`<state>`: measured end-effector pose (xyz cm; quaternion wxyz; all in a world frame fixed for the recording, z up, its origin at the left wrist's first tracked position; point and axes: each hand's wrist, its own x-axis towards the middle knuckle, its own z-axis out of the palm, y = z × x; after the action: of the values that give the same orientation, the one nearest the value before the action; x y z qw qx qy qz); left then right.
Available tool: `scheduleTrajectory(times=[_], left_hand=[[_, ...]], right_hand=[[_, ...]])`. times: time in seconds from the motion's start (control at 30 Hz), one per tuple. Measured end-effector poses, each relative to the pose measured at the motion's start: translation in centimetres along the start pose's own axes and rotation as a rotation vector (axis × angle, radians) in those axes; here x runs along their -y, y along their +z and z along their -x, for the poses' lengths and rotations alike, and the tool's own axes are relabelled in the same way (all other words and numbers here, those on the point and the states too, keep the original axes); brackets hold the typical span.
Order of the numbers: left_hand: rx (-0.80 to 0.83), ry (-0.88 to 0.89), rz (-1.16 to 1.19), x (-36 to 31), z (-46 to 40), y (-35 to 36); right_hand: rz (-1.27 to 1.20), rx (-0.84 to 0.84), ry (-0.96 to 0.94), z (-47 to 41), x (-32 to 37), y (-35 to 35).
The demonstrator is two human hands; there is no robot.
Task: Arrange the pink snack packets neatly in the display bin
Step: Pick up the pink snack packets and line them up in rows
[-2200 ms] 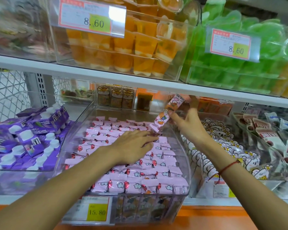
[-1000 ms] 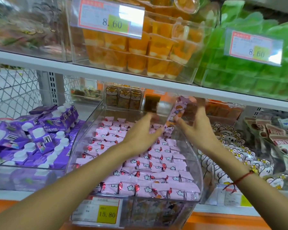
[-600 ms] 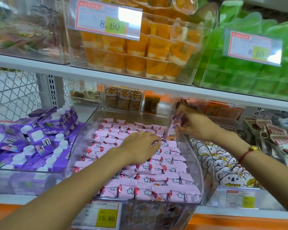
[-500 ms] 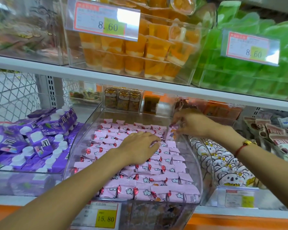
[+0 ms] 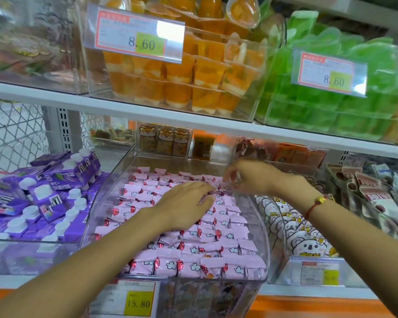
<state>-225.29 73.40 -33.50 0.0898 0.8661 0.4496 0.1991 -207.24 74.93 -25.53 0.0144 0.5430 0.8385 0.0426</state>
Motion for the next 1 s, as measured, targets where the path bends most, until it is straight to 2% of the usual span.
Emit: scheduleTrajectory(times=[0.1, 0.27, 0.33, 0.47, 0.57, 0.7, 0.8, 0.9, 1.0], left_hand=[[-0.025, 0.030, -0.036, -0.2, 0.4, -0.5], [0.062, 0.057, -0.061, 0.0, 1.1, -0.5], [0.072, 0.048, -0.054, 0.1, 1.2, -0.3], [0.057, 0.065, -0.061, 0.1, 1.2, -0.2], [0.046, 0.106, -0.070, 0.1, 1.3, -0.2], [0.111, 0.095, -0.119, 0.2, 1.0, -0.1], [0.132, 0.070, -0.126, 0.3, 0.9, 0.0], [0.157, 0.061, -0.131, 0.4, 0.8, 0.0], [0.155, 0.059, -0.135, 0.4, 0.8, 0.0]], right_hand=[[0.051, -0.072, 0.018, 1.0, 0.4, 0.9], [0.204, 0.024, 0.029, 0.7, 1.6, 2.0], [0.175, 0.061, 0.037, 0.7, 1.8, 1.7], [0.075, -0.027, 0.032, 1.0, 1.5, 1.2], [0.024, -0.015, 0.001, 1.3, 1.3, 1.2], [-0.033, -0.017, -0.060, 1.5, 1.0, 1.2], [-0.159, -0.140, -0.088, 1.8, 0.5, 1.9], [-0.406, -0.337, -0.061, 2.6, 0.3, 2.9], [-0.720, -0.630, 0.042, 3.3, 0.9, 2.9]])
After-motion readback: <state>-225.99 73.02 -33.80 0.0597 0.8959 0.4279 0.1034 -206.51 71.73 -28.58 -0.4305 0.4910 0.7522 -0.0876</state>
